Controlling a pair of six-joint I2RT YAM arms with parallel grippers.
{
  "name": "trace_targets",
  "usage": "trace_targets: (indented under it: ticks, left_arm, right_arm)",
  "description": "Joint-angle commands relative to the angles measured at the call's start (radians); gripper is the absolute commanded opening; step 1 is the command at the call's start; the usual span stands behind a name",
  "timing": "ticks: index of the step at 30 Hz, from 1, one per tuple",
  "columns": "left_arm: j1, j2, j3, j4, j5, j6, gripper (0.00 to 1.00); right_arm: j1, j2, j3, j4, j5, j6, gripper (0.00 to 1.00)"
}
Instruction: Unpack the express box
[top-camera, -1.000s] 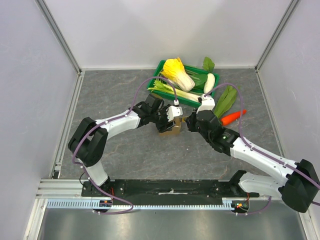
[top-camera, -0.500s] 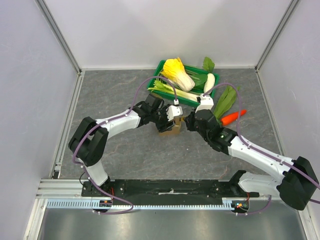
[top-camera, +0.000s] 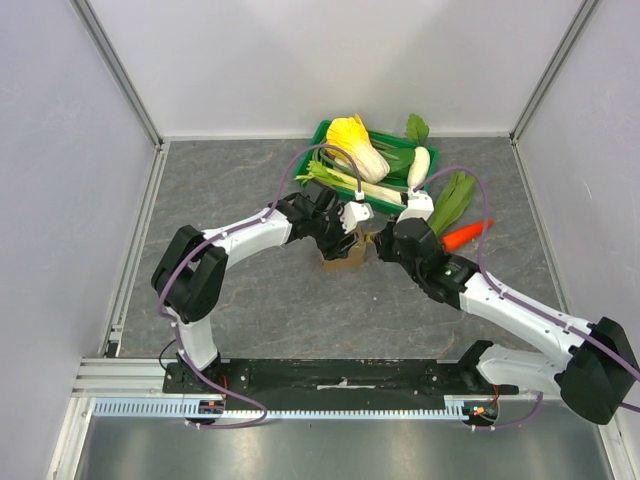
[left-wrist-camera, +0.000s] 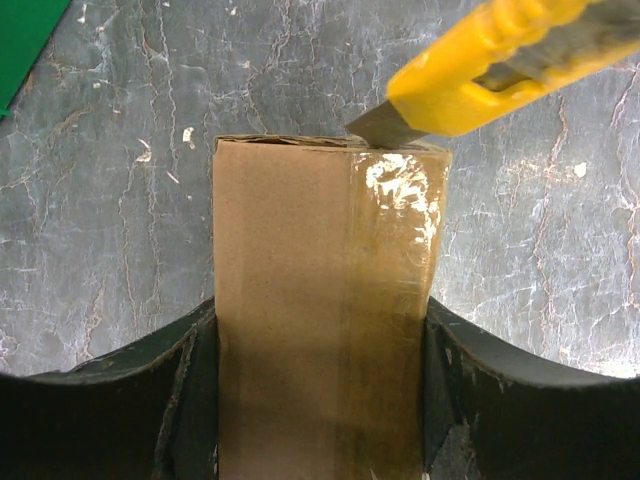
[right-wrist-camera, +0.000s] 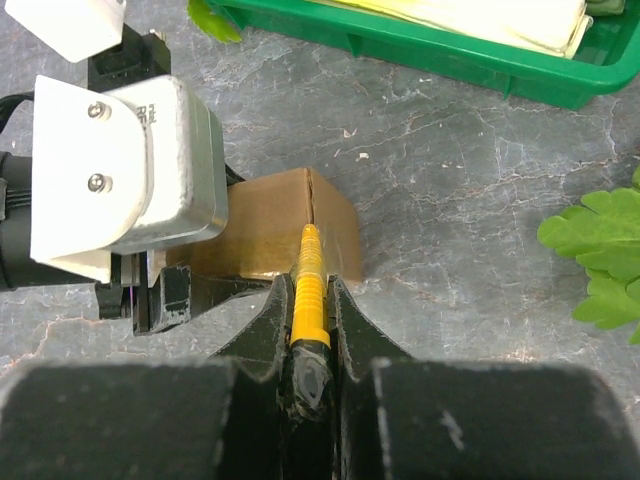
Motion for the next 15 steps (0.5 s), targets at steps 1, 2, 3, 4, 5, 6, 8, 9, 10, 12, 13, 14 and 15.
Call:
trace_targets:
  ticks: [1,2,3,4,5,6,8,9,10,12,13,14,15]
  left_arm:
    - [0.027,0.084,-0.01,-0.063,-0.188,-0.089,0.29]
    - [0.03,0.085,-0.008,-0.063,-0.191,-0.092,0.29]
    - [0.032,0.087,-0.003,-0.065,-0.192,-0.095,0.29]
    - [0.032,0.09,-0.002,-0.068,-0.193,-0.097,0.29]
    - [0.035,0.091,0.0,-0.071,-0.193,-0.097,0.29]
    - [0.035,0.091,0.0,-0.069,-0.194,-0.1,0.29]
    - [0.035,0.091,0.0,-0.069,-0.196,-0.1,0.29]
    - [0.037,0.093,0.001,-0.071,-0.194,-0.101,0.29]
    - [0.037,0.093,0.001,-0.069,-0.194,-0.1,0.29]
    - [0.038,0.094,0.003,-0.072,-0.196,-0.1,0.29]
    - [0.038,0.094,0.004,-0.072,-0.196,-0.101,0.29]
    - [0.038,0.094,0.003,-0.072,-0.196,-0.101,0.29]
    - [0.038,0.096,0.004,-0.075,-0.196,-0.103,0.29]
  right_arm:
    - [0.015,-0.038,0.014,-0.106,-0.093,0.042,0.0]
    - [0.015,-0.039,0.016,-0.112,-0.098,0.042,0.0]
    - [0.016,-0.041,0.017,-0.125,-0.098,0.044,0.0]
    - [0.015,-0.043,0.016,-0.131,-0.102,0.042,0.0]
    - [0.015,-0.044,0.014,-0.132,-0.11,0.042,0.0]
    - [0.015,-0.044,0.013,-0.143,-0.112,0.044,0.0]
    - [0.015,-0.046,0.01,-0.149,-0.119,0.042,0.0]
    - [0.015,-0.047,0.01,-0.16,-0.119,0.041,0.0]
    - [0.015,-0.05,0.01,-0.165,-0.122,0.041,0.0]
    - [0.015,-0.056,0.011,-0.177,-0.122,0.039,0.0]
    - [0.016,-0.062,0.011,-0.181,-0.124,0.039,0.0]
    - [0.016,-0.069,0.013,-0.186,-0.124,0.038,0.0]
    - [0.015,-0.073,0.016,-0.198,-0.119,0.039,0.0]
